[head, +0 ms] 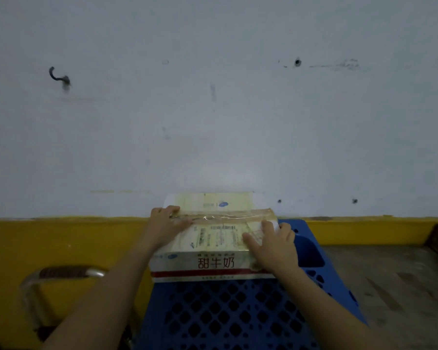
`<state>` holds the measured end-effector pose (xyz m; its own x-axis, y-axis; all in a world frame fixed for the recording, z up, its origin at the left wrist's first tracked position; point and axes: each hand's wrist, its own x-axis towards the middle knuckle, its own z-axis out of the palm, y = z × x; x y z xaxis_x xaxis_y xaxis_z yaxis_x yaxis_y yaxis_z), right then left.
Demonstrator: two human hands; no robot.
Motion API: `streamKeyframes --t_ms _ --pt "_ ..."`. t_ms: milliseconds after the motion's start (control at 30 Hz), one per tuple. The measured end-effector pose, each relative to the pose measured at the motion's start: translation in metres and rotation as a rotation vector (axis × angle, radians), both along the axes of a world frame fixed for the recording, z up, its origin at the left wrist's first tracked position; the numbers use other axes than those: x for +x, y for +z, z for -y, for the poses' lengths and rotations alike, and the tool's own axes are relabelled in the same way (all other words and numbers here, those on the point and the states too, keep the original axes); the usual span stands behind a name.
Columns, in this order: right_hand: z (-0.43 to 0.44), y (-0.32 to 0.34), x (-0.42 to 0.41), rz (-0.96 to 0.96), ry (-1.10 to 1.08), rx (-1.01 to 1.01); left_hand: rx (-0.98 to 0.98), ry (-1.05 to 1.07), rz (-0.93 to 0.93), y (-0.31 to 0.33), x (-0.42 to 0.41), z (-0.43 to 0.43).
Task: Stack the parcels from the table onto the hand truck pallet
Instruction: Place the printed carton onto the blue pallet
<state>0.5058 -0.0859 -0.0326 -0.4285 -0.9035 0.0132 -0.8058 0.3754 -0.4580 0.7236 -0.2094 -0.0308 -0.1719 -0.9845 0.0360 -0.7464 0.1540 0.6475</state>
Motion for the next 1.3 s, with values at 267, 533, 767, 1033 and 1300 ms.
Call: streamKeyframes --t_ms 267,533,767,1033,1300 --pt "0.019 -0.003 -0.003 -0.036 -0.013 -0.014 0.01 -0.02 0.012 -0.005 -0.002 0.027" --pt "0.017 -0.003 -0.004 -0.01 -0.009 -0.006 0.019 -0.024 0.068 -0.006 -0.003 0.027" --pt "0.015 -0.005 -0.009 0.011 0.047 0.012 0.118 -0.062 0.132 -0.005 0.0 0.031" --pt "0.01 -0.003 -0.017 0.027 0.075 -0.016 0.126 -0.054 0.089 -0.002 0.002 0.029" --pt "0.011 -0.004 -0.017 0.03 0.076 0.012 0.082 -0.035 0.045 -0.003 0.001 0.024"
